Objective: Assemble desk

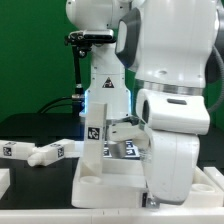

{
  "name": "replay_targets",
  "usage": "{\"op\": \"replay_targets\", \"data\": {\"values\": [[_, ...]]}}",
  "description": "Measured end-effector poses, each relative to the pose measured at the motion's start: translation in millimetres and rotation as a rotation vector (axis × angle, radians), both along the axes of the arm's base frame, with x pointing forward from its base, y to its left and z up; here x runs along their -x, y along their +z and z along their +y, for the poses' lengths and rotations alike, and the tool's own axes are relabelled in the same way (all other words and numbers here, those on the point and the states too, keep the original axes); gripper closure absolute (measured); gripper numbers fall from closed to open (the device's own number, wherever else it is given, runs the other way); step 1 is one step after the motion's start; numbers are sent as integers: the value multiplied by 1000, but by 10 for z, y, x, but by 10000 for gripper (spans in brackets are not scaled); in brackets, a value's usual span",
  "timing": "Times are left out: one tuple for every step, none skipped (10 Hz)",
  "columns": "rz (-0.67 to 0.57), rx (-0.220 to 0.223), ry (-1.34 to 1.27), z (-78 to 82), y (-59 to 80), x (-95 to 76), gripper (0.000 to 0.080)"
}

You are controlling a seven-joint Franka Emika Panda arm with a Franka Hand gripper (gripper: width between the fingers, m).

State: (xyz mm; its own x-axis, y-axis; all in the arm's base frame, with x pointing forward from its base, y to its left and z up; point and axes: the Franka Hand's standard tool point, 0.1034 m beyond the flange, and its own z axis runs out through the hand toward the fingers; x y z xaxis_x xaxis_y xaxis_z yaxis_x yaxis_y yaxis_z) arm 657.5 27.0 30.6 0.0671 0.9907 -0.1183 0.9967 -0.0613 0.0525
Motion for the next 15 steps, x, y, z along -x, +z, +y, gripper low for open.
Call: {"op": "replay_targets", "data": {"values": [[-3, -4, -8, 76, 0, 2, 755], [-4, 5, 9, 91, 1, -2, 755], [-4, 7, 14, 88, -3, -1, 755], [-4, 5, 36, 82, -3, -7, 755], [-5, 4, 28, 81, -1, -8, 755], [-4, 4, 25, 77, -1, -6, 755], [-7, 3, 1, 71, 1, -6, 653], [-13, 2, -30, 63, 20, -15, 478], [-6, 9, -32, 40, 135, -26, 478], [1, 14, -65, -14, 336, -32, 273], [5, 21, -154, -139, 526, -29, 273], [-14, 20, -249, -192, 568, -50, 177], [-17, 19, -308, -177, 532, -35, 153], [-22, 18, -347, -180, 531, -35, 153], [-33, 15, -426, -180, 531, -35, 153]]}}
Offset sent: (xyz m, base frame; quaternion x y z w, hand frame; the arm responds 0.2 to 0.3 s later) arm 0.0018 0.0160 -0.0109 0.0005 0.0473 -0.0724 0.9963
